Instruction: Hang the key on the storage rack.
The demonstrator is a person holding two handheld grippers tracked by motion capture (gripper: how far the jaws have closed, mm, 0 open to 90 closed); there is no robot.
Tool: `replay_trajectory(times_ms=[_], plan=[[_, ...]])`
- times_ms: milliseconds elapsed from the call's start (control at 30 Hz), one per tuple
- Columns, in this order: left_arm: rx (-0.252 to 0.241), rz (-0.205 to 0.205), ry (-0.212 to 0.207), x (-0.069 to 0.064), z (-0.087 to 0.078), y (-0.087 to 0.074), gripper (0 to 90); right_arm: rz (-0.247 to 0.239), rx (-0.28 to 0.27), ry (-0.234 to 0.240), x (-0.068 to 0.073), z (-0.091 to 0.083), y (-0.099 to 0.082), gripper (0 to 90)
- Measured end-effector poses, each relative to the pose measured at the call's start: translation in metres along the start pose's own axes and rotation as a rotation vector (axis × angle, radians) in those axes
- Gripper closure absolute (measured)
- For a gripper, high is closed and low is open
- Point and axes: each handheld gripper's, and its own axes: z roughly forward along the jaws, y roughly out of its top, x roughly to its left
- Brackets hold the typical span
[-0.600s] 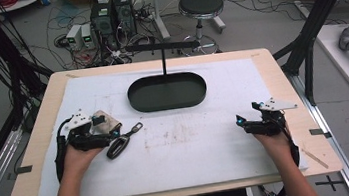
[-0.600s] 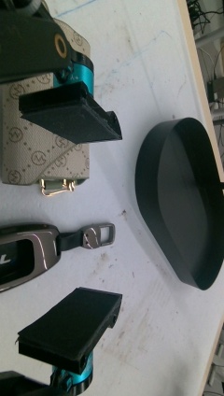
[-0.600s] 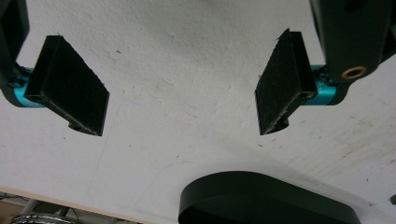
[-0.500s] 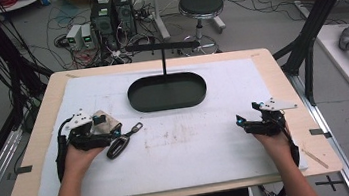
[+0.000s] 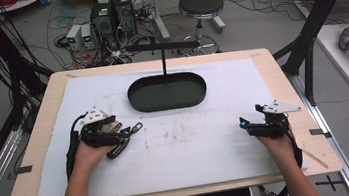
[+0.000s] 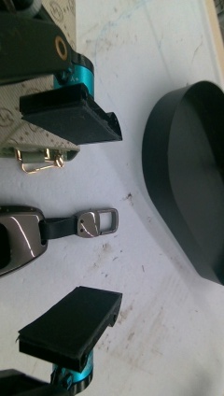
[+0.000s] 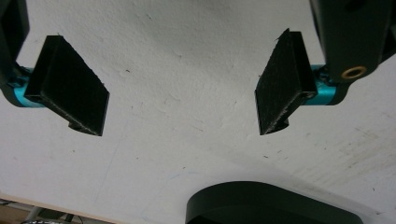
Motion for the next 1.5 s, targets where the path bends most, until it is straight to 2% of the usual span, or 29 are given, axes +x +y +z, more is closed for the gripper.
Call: replay_trajectory(times_ms=[100, 267, 433, 600, 767, 800, 1033, 1167, 1200, 1367, 1500], plan=[[0.047, 0.018, 0.007, -0.003, 0.009, 0.002, 22.2, -0.002, 0.008, 0.002, 0.001, 0.000, -0.001, 18.0], [0.126, 0.047, 0.022, -0.005, 0.019, -0.001, 33.8, -0.005, 0.011, 0.004, 0.001, 0.001, -0.001, 18.0], [0.132, 0.053, 0.012, -0.007, 0.020, -0.001, 42.2, -0.009, 0.012, 0.007, 0.001, 0.002, -0.002, 18.0], [0.166, 0.071, 0.000, -0.009, 0.024, -0.003, 48.4, -0.015, 0.012, 0.008, 0.002, 0.002, -0.002, 18.0], [0.194, 0.079, 0.014, -0.010, 0.028, -0.004, 52.6, -0.016, 0.014, 0.006, 0.002, 0.003, -0.001, 18.0], [0.217, 0.088, 0.024, -0.010, 0.029, -0.005, 52.9, -0.015, 0.013, 0.006, 0.003, 0.002, -0.001, 18.0], [0.220, 0.111, 0.009, -0.015, 0.029, -0.004, 64.4, -0.016, 0.013, 0.002, 0.003, 0.002, -0.001, 18.0], [0.220, 0.135, -0.004, -0.016, 0.028, -0.004, 74.9, -0.018, 0.011, 0.004, 0.003, 0.002, -0.001, 18.0], [0.220, 0.156, 0.002, -0.019, 0.028, -0.004, 78.4, -0.019, 0.015, 0.005, 0.004, 0.002, -0.001, 18.0], [0.219, 0.173, 0.001, -0.020, 0.027, -0.003, 80.5, -0.023, 0.012, 0.007, 0.005, 0.002, -0.001, 18.0], [0.185, 0.182, -0.005, -0.022, 0.022, 0.000, 81.9, -0.035, 0.013, 0.013, 0.007, 0.004, -0.001, 18.0]])
